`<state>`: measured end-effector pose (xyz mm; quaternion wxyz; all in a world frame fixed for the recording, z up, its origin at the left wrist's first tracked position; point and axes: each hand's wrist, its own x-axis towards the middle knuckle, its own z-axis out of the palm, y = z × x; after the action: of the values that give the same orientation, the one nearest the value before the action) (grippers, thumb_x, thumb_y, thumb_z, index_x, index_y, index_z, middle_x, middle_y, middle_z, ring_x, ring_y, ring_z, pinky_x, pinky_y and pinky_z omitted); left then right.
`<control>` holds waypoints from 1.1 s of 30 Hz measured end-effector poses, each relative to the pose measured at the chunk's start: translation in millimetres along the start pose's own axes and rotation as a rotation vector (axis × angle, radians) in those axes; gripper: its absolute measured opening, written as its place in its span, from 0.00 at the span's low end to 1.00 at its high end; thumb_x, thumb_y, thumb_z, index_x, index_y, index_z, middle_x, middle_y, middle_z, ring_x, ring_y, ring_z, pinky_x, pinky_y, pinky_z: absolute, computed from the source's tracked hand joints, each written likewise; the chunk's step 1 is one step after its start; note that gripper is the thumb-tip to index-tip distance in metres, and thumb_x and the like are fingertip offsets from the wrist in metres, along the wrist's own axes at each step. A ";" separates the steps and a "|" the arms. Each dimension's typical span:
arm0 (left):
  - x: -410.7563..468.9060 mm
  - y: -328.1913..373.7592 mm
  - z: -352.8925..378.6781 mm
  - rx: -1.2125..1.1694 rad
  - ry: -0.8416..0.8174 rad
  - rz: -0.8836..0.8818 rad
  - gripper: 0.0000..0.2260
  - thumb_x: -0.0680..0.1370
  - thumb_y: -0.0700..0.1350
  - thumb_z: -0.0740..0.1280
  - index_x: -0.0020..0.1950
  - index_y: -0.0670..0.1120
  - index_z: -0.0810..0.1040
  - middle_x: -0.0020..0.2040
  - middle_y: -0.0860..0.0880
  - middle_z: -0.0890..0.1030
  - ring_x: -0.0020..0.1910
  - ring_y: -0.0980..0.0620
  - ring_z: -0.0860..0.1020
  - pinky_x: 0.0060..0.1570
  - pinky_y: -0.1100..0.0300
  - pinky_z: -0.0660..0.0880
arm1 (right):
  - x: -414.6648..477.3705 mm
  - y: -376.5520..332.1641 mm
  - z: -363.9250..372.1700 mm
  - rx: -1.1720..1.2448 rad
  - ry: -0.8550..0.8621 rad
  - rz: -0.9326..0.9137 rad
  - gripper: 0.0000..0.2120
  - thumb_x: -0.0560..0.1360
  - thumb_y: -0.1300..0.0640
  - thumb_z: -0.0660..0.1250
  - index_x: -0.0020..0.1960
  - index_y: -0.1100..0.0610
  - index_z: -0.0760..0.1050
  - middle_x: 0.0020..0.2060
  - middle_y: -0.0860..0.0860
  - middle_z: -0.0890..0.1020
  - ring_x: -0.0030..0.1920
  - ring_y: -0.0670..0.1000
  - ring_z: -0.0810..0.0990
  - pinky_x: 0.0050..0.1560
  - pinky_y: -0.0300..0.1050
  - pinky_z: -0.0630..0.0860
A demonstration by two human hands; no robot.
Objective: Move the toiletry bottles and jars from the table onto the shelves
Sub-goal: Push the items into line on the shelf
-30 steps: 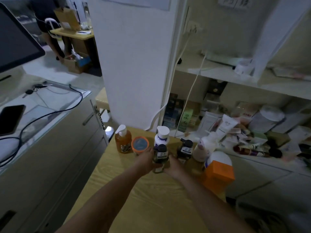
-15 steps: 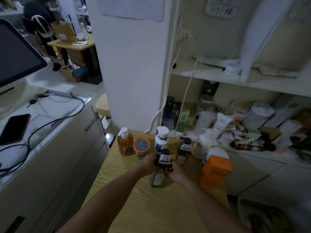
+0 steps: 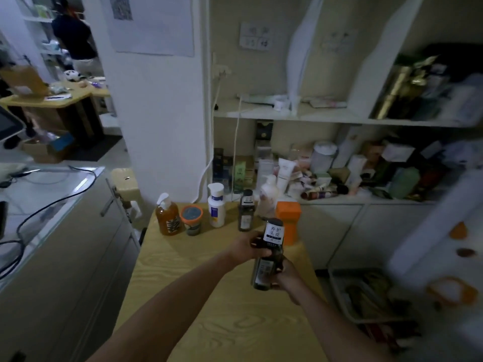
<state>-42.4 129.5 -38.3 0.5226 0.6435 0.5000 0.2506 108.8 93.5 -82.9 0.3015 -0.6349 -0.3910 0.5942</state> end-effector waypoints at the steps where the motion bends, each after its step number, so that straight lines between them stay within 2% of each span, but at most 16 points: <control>1: -3.6 7.0 10.0 0.013 -0.043 0.005 0.24 0.72 0.40 0.74 0.66 0.42 0.72 0.60 0.45 0.78 0.57 0.51 0.76 0.50 0.63 0.76 | -9.3 6.0 -7.5 0.003 0.023 -0.003 0.15 0.77 0.65 0.64 0.59 0.50 0.69 0.54 0.52 0.77 0.54 0.55 0.77 0.54 0.55 0.78; 3: -8.2 21.6 33.8 0.028 -0.142 0.012 0.28 0.71 0.37 0.74 0.69 0.44 0.68 0.60 0.47 0.76 0.58 0.51 0.75 0.49 0.65 0.75 | -30.5 17.7 -24.5 0.052 0.079 -0.013 0.16 0.76 0.65 0.66 0.58 0.49 0.70 0.54 0.51 0.77 0.56 0.57 0.77 0.55 0.58 0.78; 5: -12.0 36.4 61.3 0.070 -0.210 0.051 0.33 0.70 0.35 0.74 0.71 0.45 0.65 0.63 0.47 0.74 0.61 0.48 0.74 0.54 0.58 0.75 | -52.1 29.9 -44.1 0.088 0.146 -0.054 0.18 0.74 0.66 0.68 0.60 0.50 0.71 0.57 0.52 0.77 0.58 0.57 0.76 0.56 0.59 0.77; 7: -17.7 51.5 91.3 0.114 -0.243 0.091 0.33 0.70 0.34 0.73 0.71 0.45 0.63 0.63 0.45 0.74 0.61 0.45 0.74 0.52 0.56 0.75 | -78.7 41.8 -64.4 0.115 0.228 -0.077 0.20 0.73 0.66 0.69 0.62 0.52 0.71 0.58 0.53 0.77 0.58 0.57 0.76 0.50 0.55 0.79; 9: -28.4 67.2 123.7 0.119 -0.312 0.143 0.32 0.69 0.35 0.74 0.70 0.44 0.65 0.59 0.46 0.75 0.58 0.46 0.75 0.45 0.60 0.76 | -110.5 56.4 -87.6 0.144 0.305 -0.095 0.20 0.73 0.65 0.69 0.63 0.55 0.72 0.58 0.54 0.78 0.58 0.57 0.77 0.44 0.47 0.79; 12: -55.4 88.6 179.0 0.099 -0.419 0.227 0.30 0.71 0.31 0.71 0.70 0.43 0.65 0.57 0.45 0.75 0.55 0.47 0.75 0.37 0.70 0.76 | -164.3 87.4 -123.5 0.134 0.399 -0.171 0.24 0.69 0.70 0.72 0.63 0.63 0.72 0.54 0.57 0.80 0.56 0.57 0.79 0.46 0.42 0.77; 14: -79.3 98.5 220.9 0.099 -0.495 0.295 0.30 0.71 0.28 0.70 0.70 0.39 0.65 0.58 0.45 0.74 0.58 0.47 0.75 0.40 0.74 0.75 | -212.0 117.1 -143.0 0.149 0.475 -0.175 0.26 0.64 0.71 0.75 0.61 0.63 0.74 0.54 0.58 0.80 0.54 0.57 0.79 0.50 0.46 0.78; 16: -111.3 106.2 268.6 0.104 -0.598 0.343 0.30 0.69 0.28 0.71 0.69 0.37 0.66 0.59 0.45 0.74 0.54 0.52 0.77 0.45 0.72 0.75 | -270.6 150.2 -156.1 0.199 0.543 -0.182 0.25 0.64 0.68 0.76 0.58 0.59 0.75 0.55 0.59 0.81 0.53 0.55 0.80 0.50 0.48 0.78; 19: -176.0 115.2 345.7 0.140 -0.765 0.384 0.28 0.67 0.33 0.74 0.66 0.38 0.70 0.59 0.44 0.77 0.54 0.50 0.78 0.55 0.60 0.77 | -369.1 201.1 -166.2 0.231 0.715 -0.170 0.25 0.69 0.62 0.74 0.64 0.58 0.71 0.55 0.52 0.78 0.51 0.49 0.78 0.43 0.37 0.77; 21: -231.6 121.9 399.0 0.150 -0.904 0.459 0.26 0.69 0.29 0.72 0.65 0.38 0.71 0.58 0.45 0.76 0.56 0.49 0.76 0.57 0.57 0.75 | -440.4 241.5 -167.6 0.190 0.886 -0.170 0.31 0.68 0.56 0.75 0.67 0.59 0.67 0.58 0.53 0.77 0.54 0.51 0.76 0.50 0.39 0.78; 22: -262.2 125.3 425.1 0.134 -0.982 0.488 0.25 0.69 0.27 0.71 0.65 0.37 0.70 0.58 0.44 0.76 0.56 0.48 0.75 0.59 0.54 0.74 | -480.5 258.3 -162.4 0.128 0.955 -0.105 0.30 0.69 0.57 0.75 0.67 0.60 0.67 0.58 0.53 0.77 0.55 0.51 0.76 0.52 0.38 0.77; 24: -327.1 133.9 474.0 0.135 -1.108 0.542 0.26 0.70 0.28 0.70 0.66 0.37 0.69 0.58 0.43 0.75 0.57 0.48 0.74 0.61 0.55 0.72 | -554.9 299.9 -154.3 0.128 1.085 -0.009 0.23 0.71 0.64 0.71 0.65 0.60 0.70 0.54 0.54 0.77 0.53 0.51 0.76 0.52 0.36 0.76; 27: -419.4 146.4 534.4 0.117 -1.306 0.620 0.30 0.66 0.34 0.76 0.66 0.40 0.69 0.59 0.43 0.76 0.57 0.48 0.76 0.61 0.50 0.73 | -654.0 353.5 -139.4 0.280 1.288 -0.001 0.20 0.70 0.71 0.70 0.60 0.64 0.72 0.45 0.51 0.78 0.46 0.49 0.77 0.40 0.33 0.77; 30: -504.4 152.3 587.7 0.166 -1.466 0.647 0.32 0.62 0.38 0.77 0.64 0.39 0.71 0.60 0.41 0.77 0.54 0.49 0.78 0.55 0.60 0.76 | -740.6 389.0 -113.4 0.368 1.484 0.052 0.20 0.68 0.73 0.71 0.58 0.64 0.73 0.41 0.49 0.78 0.44 0.51 0.78 0.33 0.33 0.77; 31: -531.9 153.4 602.0 0.180 -1.516 0.659 0.32 0.62 0.37 0.77 0.64 0.40 0.71 0.60 0.40 0.77 0.54 0.49 0.78 0.55 0.63 0.75 | -763.3 404.8 -105.4 0.357 1.551 0.066 0.21 0.68 0.72 0.72 0.59 0.65 0.73 0.42 0.50 0.78 0.45 0.51 0.78 0.35 0.33 0.77; 33: -586.5 154.9 621.3 0.172 -1.586 0.727 0.33 0.62 0.37 0.77 0.65 0.39 0.71 0.61 0.39 0.76 0.57 0.46 0.76 0.55 0.65 0.74 | -806.6 424.1 -86.0 0.332 1.640 0.108 0.21 0.69 0.70 0.73 0.60 0.66 0.73 0.48 0.55 0.79 0.50 0.54 0.78 0.43 0.37 0.79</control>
<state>322.1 -656.6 18.1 0.5536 0.7846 -0.2299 -0.1583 262.2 -806.3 -14.4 0.5509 -0.8311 0.0755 0.0077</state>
